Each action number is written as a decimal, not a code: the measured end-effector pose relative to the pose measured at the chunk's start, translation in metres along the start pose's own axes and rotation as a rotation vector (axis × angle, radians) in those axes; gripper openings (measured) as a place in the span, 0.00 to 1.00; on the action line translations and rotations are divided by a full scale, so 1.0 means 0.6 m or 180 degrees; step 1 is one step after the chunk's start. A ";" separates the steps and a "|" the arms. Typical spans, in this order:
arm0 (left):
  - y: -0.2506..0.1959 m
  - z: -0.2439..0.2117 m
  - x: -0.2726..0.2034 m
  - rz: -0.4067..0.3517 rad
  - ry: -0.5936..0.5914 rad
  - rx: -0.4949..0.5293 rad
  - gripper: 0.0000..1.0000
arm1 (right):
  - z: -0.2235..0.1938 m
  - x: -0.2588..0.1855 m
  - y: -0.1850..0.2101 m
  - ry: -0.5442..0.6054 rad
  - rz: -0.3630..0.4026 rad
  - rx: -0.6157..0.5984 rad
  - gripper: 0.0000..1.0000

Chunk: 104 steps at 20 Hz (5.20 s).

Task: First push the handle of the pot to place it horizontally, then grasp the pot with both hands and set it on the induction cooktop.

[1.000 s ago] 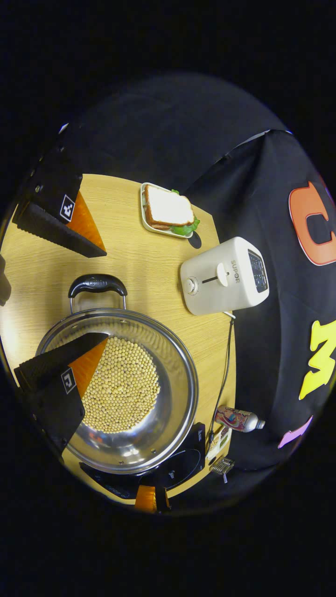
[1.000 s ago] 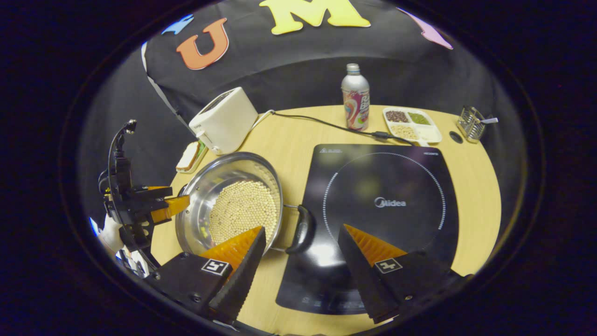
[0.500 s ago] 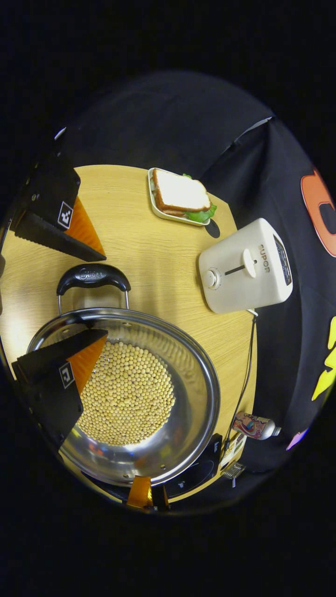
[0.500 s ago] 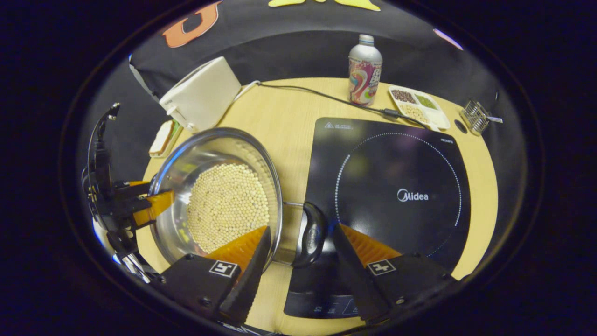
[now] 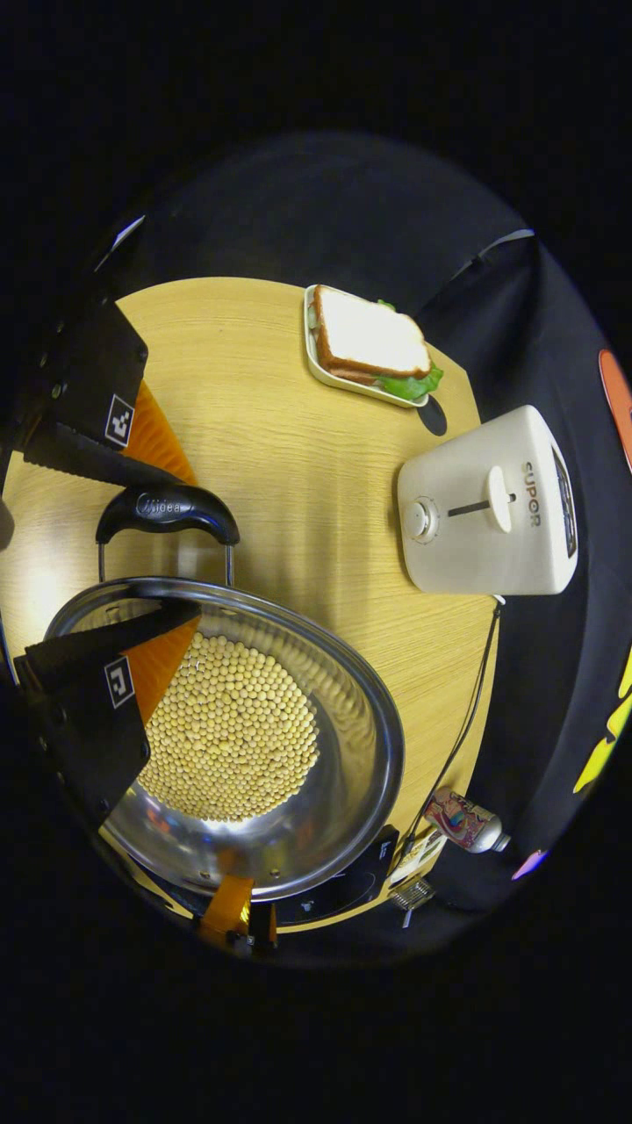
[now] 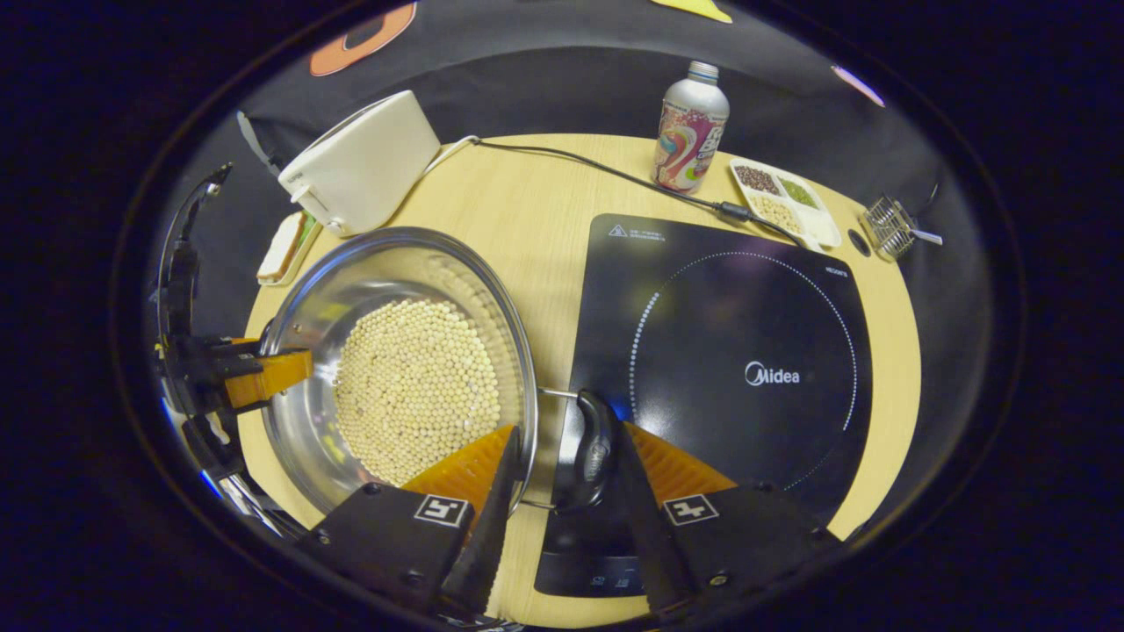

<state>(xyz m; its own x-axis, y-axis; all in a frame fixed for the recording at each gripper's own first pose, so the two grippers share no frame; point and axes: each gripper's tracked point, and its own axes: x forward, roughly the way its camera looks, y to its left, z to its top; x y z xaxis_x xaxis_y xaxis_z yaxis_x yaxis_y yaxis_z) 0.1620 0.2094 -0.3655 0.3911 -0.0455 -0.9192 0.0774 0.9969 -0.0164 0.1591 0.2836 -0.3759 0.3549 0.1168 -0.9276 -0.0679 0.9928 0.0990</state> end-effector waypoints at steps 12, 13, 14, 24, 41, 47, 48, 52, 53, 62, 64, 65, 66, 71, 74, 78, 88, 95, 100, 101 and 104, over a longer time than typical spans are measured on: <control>-0.007 0.007 -0.018 -0.0063 0.0011 -0.0002 0.60 | -0.002 -0.032 -0.006 -0.0209 0.0198 0.0087 0.56; -0.006 0.006 -0.021 -0.0070 -0.0012 -0.0013 0.60 | 0.003 -0.045 -0.007 -0.0277 0.0196 0.0060 0.53; 0.000 0.004 -0.031 -0.0076 -0.0016 -0.0035 0.60 | 0.007 -0.056 -0.008 -0.0331 0.0202 0.0030 0.53; -0.036 0.020 -0.117 -0.0130 -0.0258 0.0028 0.60 | 0.016 -0.164 -0.049 -0.0756 0.0221 0.0123 0.53; -0.291 0.032 -0.116 -0.0439 -0.0286 0.0325 0.60 | -0.034 -0.234 -0.305 -0.1010 -0.0117 0.0419 0.56; -0.370 0.034 -0.101 -0.0395 -0.0261 0.0336 0.60 | -0.043 -0.219 -0.393 -0.0963 -0.0083 0.0441 0.53; -0.380 0.033 -0.095 -0.0394 -0.0243 0.0319 0.60 | -0.043 -0.215 -0.407 -0.0956 -0.0078 0.0427 0.53; -0.417 0.036 -0.080 -0.0353 -0.0212 0.0283 0.60 | -0.033 -0.196 -0.450 -0.0908 -0.0047 0.0377 0.56; -0.423 0.037 -0.076 -0.0341 -0.0209 0.0273 0.60 | -0.032 -0.191 -0.459 -0.0895 -0.0035 0.0366 0.53; -0.438 0.063 -0.049 -0.0263 -0.0160 0.0176 0.60 | 0.017 -0.153 -0.487 -0.0831 0.0047 0.0277 0.56; -0.435 0.067 -0.044 -0.0254 -0.0159 0.0150 0.60 | 0.024 -0.146 -0.486 -0.0822 0.0052 0.0267 0.53; -0.434 0.067 -0.043 -0.0253 -0.0146 0.0138 0.60 | 0.026 -0.144 -0.485 -0.0815 0.0048 0.0256 0.56; -0.434 0.068 -0.041 -0.0252 -0.0141 0.0134 0.60 | 0.028 -0.141 -0.486 -0.0804 0.0047 0.0240 0.53; -0.431 0.075 -0.029 -0.0251 -0.0135 0.0162 0.60 | 0.034 -0.132 -0.484 -0.0764 0.0029 0.0219 0.53; -0.426 0.083 -0.029 -0.0264 -0.0130 0.0208 0.61 | 0.035 -0.119 -0.485 -0.0695 0.0034 0.0167 0.54; -0.427 0.091 -0.026 -0.0298 -0.0157 0.0211 0.60 | 0.031 -0.120 -0.485 -0.0715 0.0016 0.0292 0.55; -0.429 0.093 -0.026 -0.0310 -0.0223 0.0194 0.61 | 0.031 -0.120 -0.489 -0.0828 0.0053 0.0265 0.54; -0.424 0.102 -0.038 -0.0300 -0.0404 0.0232 0.77 | 0.040 -0.128 -0.491 -0.1014 0.0091 0.0223 0.68; -0.392 0.145 -0.097 -0.0002 -0.1130 0.0340 0.98 | 0.057 -0.191 -0.466 -0.1462 0.0141 0.0067 0.76; -0.392 0.148 -0.108 0.0026 -0.1239 0.0371 0.98 | 0.057 -0.199 -0.460 -0.1510 0.0127 0.0029 0.80; -0.393 0.150 -0.133 0.0068 -0.1410 0.0402 0.98 | 0.057 -0.211 -0.432 -0.1562 0.0163 -0.0037 0.89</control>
<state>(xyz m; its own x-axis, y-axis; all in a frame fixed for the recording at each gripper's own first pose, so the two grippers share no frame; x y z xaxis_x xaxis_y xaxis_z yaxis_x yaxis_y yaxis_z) 0.1951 -0.0279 -0.2529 0.7461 -0.0756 -0.6616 0.1654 0.9834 0.0742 0.1639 0.0122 -0.2715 0.7480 0.1676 -0.6422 -0.1062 0.9853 0.1334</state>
